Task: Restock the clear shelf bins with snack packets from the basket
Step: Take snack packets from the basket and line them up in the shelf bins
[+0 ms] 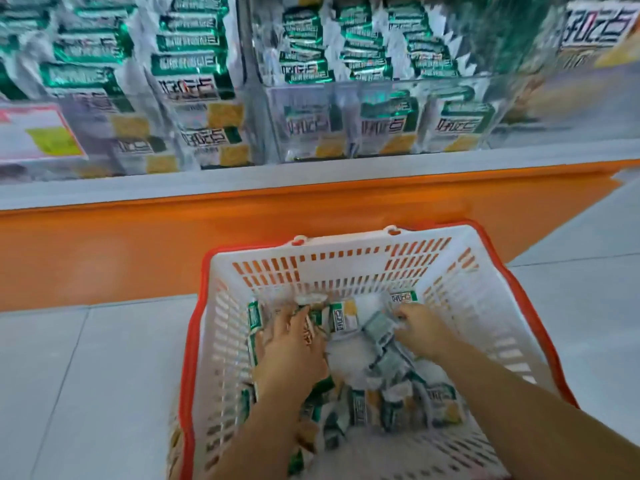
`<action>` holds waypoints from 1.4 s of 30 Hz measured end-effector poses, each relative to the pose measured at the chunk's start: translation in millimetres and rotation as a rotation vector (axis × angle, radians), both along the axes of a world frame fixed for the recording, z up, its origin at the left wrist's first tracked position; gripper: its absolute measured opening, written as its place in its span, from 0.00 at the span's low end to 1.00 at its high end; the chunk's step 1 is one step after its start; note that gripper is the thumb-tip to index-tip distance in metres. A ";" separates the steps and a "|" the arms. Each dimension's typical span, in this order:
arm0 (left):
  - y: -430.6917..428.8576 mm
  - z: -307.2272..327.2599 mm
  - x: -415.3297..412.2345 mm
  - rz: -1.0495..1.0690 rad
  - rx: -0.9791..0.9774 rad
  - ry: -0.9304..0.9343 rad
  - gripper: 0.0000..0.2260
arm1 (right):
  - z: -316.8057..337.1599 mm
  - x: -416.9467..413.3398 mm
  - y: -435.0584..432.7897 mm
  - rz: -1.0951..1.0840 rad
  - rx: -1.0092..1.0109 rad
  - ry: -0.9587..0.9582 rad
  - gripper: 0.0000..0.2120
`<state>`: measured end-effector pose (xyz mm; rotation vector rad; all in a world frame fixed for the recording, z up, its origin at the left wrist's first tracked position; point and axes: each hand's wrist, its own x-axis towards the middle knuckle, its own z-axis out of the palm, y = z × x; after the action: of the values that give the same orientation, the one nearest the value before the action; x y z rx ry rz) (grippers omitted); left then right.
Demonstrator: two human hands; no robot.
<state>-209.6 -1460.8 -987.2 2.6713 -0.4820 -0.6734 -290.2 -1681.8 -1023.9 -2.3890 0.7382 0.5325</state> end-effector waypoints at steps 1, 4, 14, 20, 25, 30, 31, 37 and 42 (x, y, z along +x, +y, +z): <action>-0.1 -6.0 -0.5 -0.002 0.038 0.054 0.24 | -18.0 2.9 -0.1 0.034 0.032 0.054 0.13; -0.6 -24.5 -6.3 -0.054 0.126 0.137 0.27 | -46.4 11.6 10.2 0.142 0.059 0.150 0.20; -1.9 -38.6 -10.1 -0.063 0.186 0.109 0.28 | -64.6 20.5 26.9 0.231 -0.281 0.186 0.23; -1.7 -19.2 2.1 -0.095 0.171 0.244 0.28 | 3.1 42.3 11.7 -0.383 0.439 0.104 0.25; -4.8 35.6 18.7 -0.172 0.100 0.268 0.24 | 83.5 51.0 3.9 -0.422 0.889 0.046 0.13; -9.2 131.5 43.8 -0.235 -0.083 0.263 0.24 | 174.1 45.6 21.5 -0.182 0.900 0.031 0.11; -8.4 154.0 47.0 -0.257 -0.113 0.261 0.25 | 190.6 44.5 24.9 -0.138 0.872 0.009 0.11; 3.6 269.1 39.6 -0.355 -0.333 0.308 0.28 | 282.4 35.7 44.5 0.082 0.664 -0.241 0.05; 7.6 296.0 35.7 -0.319 -0.567 0.144 0.13 | 331.7 34.5 53.5 0.151 0.460 -0.458 0.17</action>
<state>-173.9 -1453.2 -691.2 2.0200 -0.9161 -0.6840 -255.6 -1628.2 -692.2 -2.0258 0.2039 0.1699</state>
